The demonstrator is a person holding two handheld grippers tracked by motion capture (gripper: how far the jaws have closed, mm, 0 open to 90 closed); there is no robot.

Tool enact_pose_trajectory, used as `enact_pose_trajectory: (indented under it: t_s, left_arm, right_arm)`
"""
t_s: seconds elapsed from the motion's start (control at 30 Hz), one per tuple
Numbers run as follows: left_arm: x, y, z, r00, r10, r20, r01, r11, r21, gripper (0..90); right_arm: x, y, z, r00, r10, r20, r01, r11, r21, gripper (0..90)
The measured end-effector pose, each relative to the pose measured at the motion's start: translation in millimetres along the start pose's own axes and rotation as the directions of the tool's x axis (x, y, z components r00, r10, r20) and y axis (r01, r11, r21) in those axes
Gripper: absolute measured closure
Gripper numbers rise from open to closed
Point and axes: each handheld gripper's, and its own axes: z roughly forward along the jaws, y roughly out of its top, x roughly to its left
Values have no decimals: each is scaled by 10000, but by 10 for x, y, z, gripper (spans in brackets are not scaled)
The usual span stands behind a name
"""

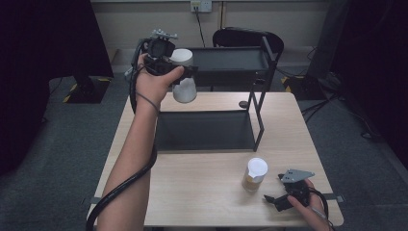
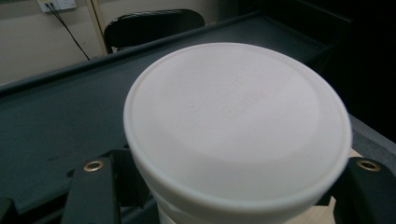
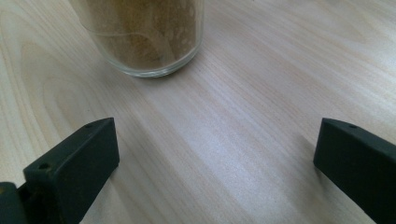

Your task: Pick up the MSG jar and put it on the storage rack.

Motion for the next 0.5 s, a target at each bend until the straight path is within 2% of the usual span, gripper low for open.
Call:
enact_pose_trajectory:
  t_s: [0.27,0.5]
  left_arm:
    - [81,141,-72,9997,-202,101,203,9997,-117,345]
    - [103,307,-140,9999,-131,17,131,9997,-184,344]
  right_arm:
    - [0,0,0,10000,0,0,0,10000,-1,0]
    - [-1,0,0,10000,-2,-3,2,10000,-1,0]
